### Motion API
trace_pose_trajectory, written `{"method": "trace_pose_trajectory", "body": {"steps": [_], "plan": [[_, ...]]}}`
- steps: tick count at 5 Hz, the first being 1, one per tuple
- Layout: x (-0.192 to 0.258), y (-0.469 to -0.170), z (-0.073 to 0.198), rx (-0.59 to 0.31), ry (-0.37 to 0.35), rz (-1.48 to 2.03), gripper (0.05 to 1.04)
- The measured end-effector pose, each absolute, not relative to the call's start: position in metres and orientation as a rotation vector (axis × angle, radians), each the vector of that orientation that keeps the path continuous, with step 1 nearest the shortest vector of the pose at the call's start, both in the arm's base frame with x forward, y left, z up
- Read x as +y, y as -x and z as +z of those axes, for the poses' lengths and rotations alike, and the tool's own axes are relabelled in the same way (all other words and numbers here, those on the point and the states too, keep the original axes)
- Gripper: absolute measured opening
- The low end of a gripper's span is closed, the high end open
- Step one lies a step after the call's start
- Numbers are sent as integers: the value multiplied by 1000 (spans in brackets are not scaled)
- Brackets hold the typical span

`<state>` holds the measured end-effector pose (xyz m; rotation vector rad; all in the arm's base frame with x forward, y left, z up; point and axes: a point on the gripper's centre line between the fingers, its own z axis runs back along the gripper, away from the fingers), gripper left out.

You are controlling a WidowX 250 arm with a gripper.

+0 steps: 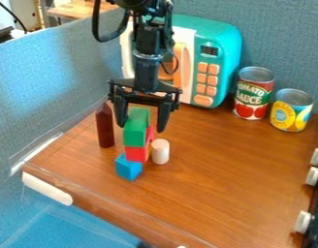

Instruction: Put the green arch on the top of the red rectangle

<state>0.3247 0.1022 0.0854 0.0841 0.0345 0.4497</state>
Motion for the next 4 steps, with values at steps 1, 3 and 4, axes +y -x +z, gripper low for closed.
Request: {"method": "trace_pose_trajectory", "body": {"steps": [1,3,4], "plan": [[97,-330,103,-6,1,430,999],[113,-322,147,-93,21,442,999],[115,-321,143,-78,-8,412,999]]}}
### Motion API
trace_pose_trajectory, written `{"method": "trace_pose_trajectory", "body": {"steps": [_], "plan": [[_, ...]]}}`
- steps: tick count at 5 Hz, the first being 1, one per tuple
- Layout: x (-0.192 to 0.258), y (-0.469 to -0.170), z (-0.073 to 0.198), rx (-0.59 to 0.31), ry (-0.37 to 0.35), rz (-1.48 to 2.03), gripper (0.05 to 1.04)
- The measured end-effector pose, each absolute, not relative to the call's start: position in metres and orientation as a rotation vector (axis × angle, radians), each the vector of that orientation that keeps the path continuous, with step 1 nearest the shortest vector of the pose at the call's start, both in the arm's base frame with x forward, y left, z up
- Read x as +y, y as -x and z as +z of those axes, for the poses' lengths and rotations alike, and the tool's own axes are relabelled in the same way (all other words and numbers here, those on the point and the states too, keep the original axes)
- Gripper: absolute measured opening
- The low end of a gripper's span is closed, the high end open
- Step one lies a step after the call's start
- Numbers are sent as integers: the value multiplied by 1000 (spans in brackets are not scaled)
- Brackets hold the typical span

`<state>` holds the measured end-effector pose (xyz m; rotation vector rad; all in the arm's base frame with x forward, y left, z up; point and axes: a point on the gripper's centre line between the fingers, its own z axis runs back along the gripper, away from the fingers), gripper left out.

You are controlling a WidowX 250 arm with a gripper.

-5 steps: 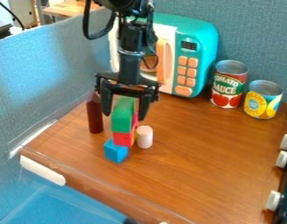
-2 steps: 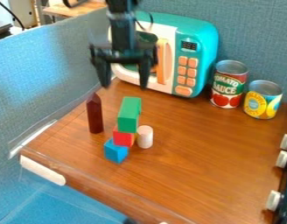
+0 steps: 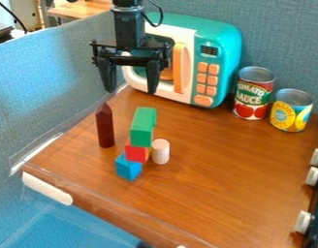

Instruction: Put the green arch on the top of the red rectangle

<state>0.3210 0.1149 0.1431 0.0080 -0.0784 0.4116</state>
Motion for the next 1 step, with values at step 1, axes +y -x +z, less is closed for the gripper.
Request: {"method": "trace_pose_trajectory", "body": {"steps": [1], "plan": [[103,-319,131,-57,-25,355,999]]}}
